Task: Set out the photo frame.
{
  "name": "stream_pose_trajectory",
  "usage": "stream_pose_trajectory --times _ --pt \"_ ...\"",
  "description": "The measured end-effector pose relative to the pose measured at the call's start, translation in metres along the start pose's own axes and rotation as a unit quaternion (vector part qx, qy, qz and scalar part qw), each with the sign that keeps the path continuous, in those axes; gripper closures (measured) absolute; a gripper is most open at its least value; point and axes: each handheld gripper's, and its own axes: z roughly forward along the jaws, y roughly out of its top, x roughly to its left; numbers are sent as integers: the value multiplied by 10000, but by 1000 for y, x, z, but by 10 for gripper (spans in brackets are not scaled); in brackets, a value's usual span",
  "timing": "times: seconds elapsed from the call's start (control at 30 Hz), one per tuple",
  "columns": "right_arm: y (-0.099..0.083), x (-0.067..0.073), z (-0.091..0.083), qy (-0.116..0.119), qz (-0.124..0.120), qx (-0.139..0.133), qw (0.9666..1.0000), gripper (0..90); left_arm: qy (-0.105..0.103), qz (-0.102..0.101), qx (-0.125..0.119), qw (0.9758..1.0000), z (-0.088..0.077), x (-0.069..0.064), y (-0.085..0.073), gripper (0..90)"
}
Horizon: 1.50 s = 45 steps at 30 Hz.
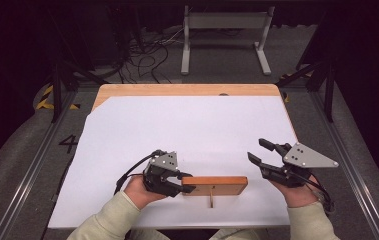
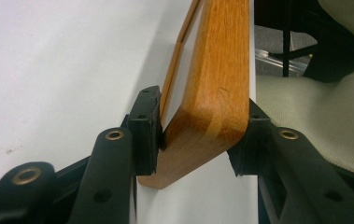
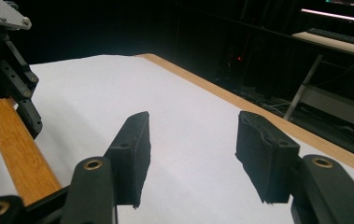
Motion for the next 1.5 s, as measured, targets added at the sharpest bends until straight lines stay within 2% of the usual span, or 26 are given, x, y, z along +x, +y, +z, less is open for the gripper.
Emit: stream_pose_trajectory --times 0.4,0.5,0.63,0.77,0.8,0.83,0.9,1.07,1.2,1.23,1.27,1.33,1.5 --pt "-1 1 2 20 44 42 10000 439 -214 279 243 9991 1 -13 -1 514" --pt "-1 1 2 25 61 51 10000 435 -285 277 285 9988 3 -16 -3 488" --pt "-1 0 2 26 67 46 10000 431 -275 318 321 9986 4 -19 -4 466" --pt "-1 1 2 25 76 48 10000 427 -330 252 315 9986 4 -17 -4 451" --pt "-1 1 2 29 74 46 10000 426 -395 184 277 9987 3 -16 -4 451" --pt "-1 1 2 24 71 44 10000 424 -449 144 238 9986 2 -15 -4 395" --pt "-1 1 1 26 78 41 10000 424 -524 53 50 9986 -3 -14 -2 371" --pt "-5 1 2 62 81 252 9996 460 -481 -42 -474 9977 -19 -9 -3 349" --pt "-13 0 -1 109 63 441 9989 529 -382 -108 -680 9969 -29 -6 -6 347" --pt "-19 0 -4 199 120 598 9979 604 -349 -121 -773 9963 -33 -5 -7 349" --pt "-21 1 -5 227 114 658 9975 635 -344 -146 -808 9960 -35 -5 -8 351" --pt "-25 3 -6 318 53 800 9963 691 -226 -154 -962 9950 -43 -3 -10 357" --pt "-34 8 -11 448 -81 1018 9938 805 102 -236 -1035 9943 -51 3 -14 364"
